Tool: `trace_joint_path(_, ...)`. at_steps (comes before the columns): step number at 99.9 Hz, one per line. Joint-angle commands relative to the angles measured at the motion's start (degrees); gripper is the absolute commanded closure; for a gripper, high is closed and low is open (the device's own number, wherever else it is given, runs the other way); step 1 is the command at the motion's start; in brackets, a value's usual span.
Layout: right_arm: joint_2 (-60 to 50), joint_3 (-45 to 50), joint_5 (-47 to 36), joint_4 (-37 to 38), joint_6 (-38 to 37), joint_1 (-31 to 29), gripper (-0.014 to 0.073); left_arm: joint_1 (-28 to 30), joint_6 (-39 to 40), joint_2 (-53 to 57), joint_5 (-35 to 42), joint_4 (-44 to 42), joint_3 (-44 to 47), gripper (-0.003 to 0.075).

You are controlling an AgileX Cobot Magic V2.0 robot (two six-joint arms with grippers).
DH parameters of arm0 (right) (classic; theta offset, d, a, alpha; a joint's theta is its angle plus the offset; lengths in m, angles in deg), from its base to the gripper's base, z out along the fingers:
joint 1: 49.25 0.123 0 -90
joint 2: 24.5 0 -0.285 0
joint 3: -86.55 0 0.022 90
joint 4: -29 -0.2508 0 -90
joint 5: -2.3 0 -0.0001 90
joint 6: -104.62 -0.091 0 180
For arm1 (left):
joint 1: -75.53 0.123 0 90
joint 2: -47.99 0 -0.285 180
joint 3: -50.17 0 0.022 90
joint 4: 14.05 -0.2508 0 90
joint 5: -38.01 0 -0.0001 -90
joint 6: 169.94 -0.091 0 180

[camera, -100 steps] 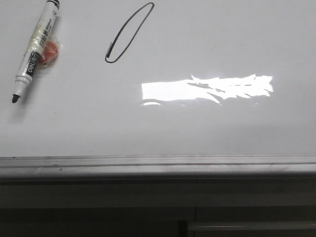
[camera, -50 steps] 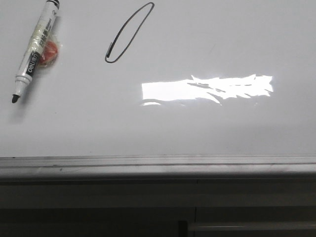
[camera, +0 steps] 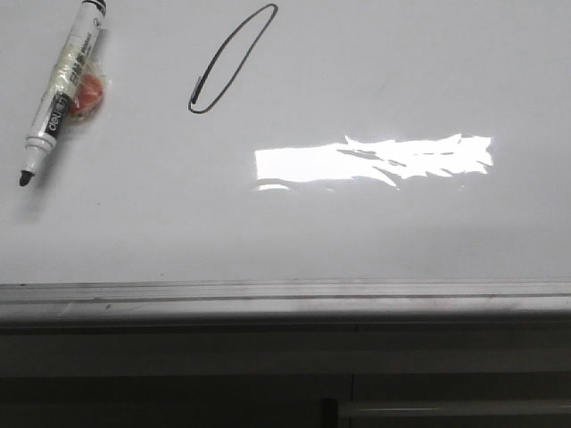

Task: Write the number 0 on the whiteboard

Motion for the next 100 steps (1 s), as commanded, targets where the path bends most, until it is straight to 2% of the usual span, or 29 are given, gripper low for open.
trace_joint_path(1, 0.46, -1.35, -0.71, -1.07, 0.15, -0.06, 0.0662, 0.05, -4.81, 0.21, -6.51, 5.41, -0.98, 0.0740)
trace_joint_path(7, 0.46, -1.35, -0.71, -1.07, 0.15, -0.06, 0.0662, 0.05, -4.81, 0.21, -9.03, 5.41, 0.35, 0.0740)
trace_joint_path(13, 0.46, -1.35, -0.71, -1.07, 0.15, -0.06, 0.0662, 0.05, -4.81, 0.21, -7.95, 4.69, 2.69, 0.0740)
trace_joint_path(29, 0.46, -1.35, -0.71, -1.07, 0.15, -0.06, 0.0662, 0.05, -4.81, 0.81, 4.45, 3.20, 10.47, 0.0740)
trace_joint_path(33, 0.46, -1.35, -0.56, -1.07, 0.15, -0.06, 0.0662, 0.05, -4.81, 1.85, 0.92, 3.01, 9.78, 0.0740)
trace_joint_path(39, 0.46, -1.32, -0.61, -1.07, 0.15, -0.06, 0.0662, 0.13, -4.81, 1.56, 3.19, 1.03, 10.13, 0.0740)
trace_joint_path(49, 0.46, -1.32, -0.72, -1.07, 0.15, -0.06, 0.0662, 0.71, -6.90, 1.56, 2.66, -0.27, 10.13, 0.0740)
trace_joint_path(72, 0.46, -1.32, -0.72, -1.07, 0.15, -0.06, 0.0662, 5.01, -7.61, 1.56, -2.56, 2.85, 10.13, 0.0740)
trace_joint_path(89, 0.46, -1.32, -0.72, -1.07, 0.15, -0.06, 0.0662, 5.13, -7.71, 1.56, -9.95, 3.19, 10.13, 0.0740)
trace_joint_path(100, 0.46, -1.32, -0.58, -1.07, 0.15, -0.06, 0.0662, 5.13, -7.84, 1.56, -9.79, 3.24, 10.22, 0.0740)
